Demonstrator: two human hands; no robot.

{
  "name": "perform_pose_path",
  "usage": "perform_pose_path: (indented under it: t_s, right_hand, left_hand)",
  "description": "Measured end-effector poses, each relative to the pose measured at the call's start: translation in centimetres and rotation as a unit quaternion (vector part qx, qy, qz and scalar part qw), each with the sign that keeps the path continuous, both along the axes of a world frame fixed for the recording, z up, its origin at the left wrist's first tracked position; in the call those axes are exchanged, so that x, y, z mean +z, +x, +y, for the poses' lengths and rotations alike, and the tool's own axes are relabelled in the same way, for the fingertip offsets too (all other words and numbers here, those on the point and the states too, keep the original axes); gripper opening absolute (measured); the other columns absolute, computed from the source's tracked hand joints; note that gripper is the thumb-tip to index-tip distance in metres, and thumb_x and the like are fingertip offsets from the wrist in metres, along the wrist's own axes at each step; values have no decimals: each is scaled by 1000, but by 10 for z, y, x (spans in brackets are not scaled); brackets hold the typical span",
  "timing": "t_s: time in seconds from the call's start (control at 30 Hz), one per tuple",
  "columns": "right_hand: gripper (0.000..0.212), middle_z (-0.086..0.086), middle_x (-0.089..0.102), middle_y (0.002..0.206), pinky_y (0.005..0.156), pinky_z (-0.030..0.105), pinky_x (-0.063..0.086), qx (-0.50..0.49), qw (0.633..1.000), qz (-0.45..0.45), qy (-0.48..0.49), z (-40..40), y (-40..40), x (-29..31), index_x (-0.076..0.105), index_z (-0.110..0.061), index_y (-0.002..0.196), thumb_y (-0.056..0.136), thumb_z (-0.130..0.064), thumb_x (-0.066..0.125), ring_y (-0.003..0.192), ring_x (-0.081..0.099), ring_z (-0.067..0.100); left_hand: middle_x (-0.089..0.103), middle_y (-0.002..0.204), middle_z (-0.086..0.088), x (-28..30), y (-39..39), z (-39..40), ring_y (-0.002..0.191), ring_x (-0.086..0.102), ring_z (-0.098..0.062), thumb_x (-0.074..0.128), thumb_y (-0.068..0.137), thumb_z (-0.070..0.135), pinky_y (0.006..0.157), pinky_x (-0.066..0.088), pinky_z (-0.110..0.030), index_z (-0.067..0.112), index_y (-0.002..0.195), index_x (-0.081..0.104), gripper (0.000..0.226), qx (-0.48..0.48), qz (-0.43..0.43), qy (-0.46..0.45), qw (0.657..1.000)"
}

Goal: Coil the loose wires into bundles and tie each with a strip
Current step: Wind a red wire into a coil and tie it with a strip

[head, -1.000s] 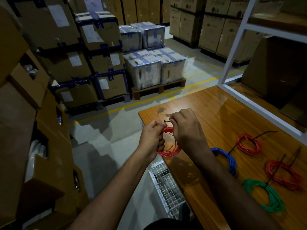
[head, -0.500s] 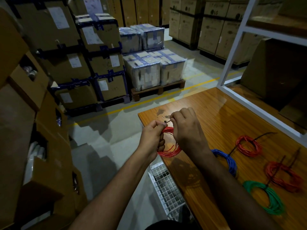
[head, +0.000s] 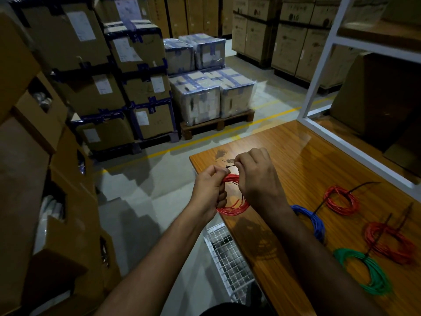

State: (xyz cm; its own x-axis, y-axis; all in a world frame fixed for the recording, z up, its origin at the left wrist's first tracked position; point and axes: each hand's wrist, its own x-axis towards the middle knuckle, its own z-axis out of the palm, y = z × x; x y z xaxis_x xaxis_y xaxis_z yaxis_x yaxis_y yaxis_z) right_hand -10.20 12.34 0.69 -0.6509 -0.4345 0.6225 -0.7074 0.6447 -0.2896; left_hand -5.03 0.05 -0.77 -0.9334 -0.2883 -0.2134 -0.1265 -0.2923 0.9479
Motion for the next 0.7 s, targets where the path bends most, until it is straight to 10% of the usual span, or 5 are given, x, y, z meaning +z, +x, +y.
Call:
perform_pose_path:
  t_s: [0.7]
  right_hand:
    - [15, -9, 67, 66, 55, 16, 45, 2, 964, -218, -150, -6, 3, 13, 74, -20, 78, 88, -31, 69, 63, 62, 3]
  left_hand:
    - [31, 52, -3, 2, 5, -1, 42, 23, -17, 50, 103, 26, 44, 18, -28, 7, 99, 55, 20, -11, 20, -53, 998]
